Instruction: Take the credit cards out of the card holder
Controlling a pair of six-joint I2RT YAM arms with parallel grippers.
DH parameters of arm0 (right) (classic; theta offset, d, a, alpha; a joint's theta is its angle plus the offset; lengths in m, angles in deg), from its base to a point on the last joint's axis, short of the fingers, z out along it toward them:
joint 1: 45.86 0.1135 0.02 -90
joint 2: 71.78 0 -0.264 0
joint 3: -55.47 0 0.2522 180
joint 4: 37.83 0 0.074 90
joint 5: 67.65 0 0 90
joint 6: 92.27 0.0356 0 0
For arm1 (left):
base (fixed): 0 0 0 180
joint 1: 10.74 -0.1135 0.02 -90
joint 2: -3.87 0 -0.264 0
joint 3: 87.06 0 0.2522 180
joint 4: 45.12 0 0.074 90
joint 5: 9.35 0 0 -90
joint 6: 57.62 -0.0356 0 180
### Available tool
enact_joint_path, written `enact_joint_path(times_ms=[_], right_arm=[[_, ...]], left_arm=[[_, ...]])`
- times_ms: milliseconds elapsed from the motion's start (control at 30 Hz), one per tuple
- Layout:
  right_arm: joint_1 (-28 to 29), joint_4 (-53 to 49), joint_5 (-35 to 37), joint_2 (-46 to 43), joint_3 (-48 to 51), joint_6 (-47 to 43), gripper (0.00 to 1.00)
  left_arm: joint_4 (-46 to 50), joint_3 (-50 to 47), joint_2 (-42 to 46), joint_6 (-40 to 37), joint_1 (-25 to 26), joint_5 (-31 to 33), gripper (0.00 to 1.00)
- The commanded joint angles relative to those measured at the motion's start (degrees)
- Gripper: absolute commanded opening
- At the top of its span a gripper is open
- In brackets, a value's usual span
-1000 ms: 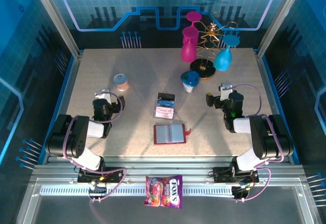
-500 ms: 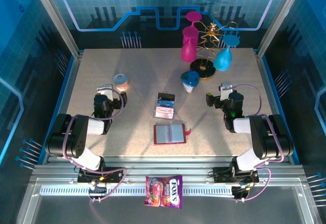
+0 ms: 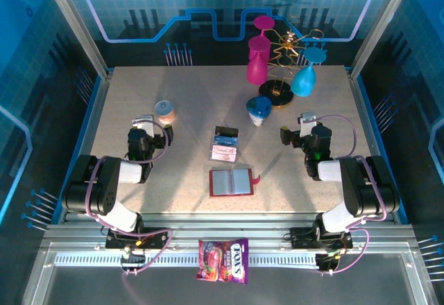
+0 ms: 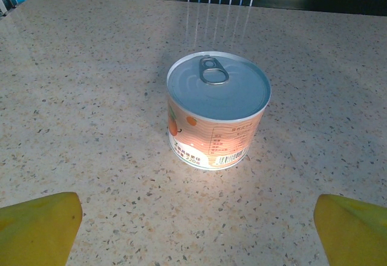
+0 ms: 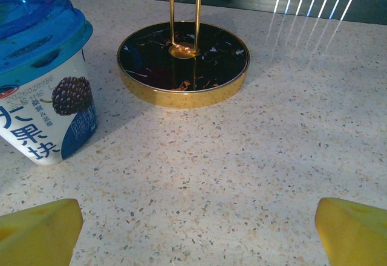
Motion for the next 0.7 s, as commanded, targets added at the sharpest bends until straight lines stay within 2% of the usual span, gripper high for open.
enact_joint_path(times_ms=[0,667], right_arm=[[0.4,2.5,-0.1,0.5,0.2,-0.5,1.00],[0.2,2.6,-0.4,0.5,0.2,-0.2,1.00]], left_arm=[[-0.2,1.0,0.3,-1.1,0.2,-1.2,0.99],[-0.2,0.9,0.3,-1.1,0.2,-1.2,0.99]])
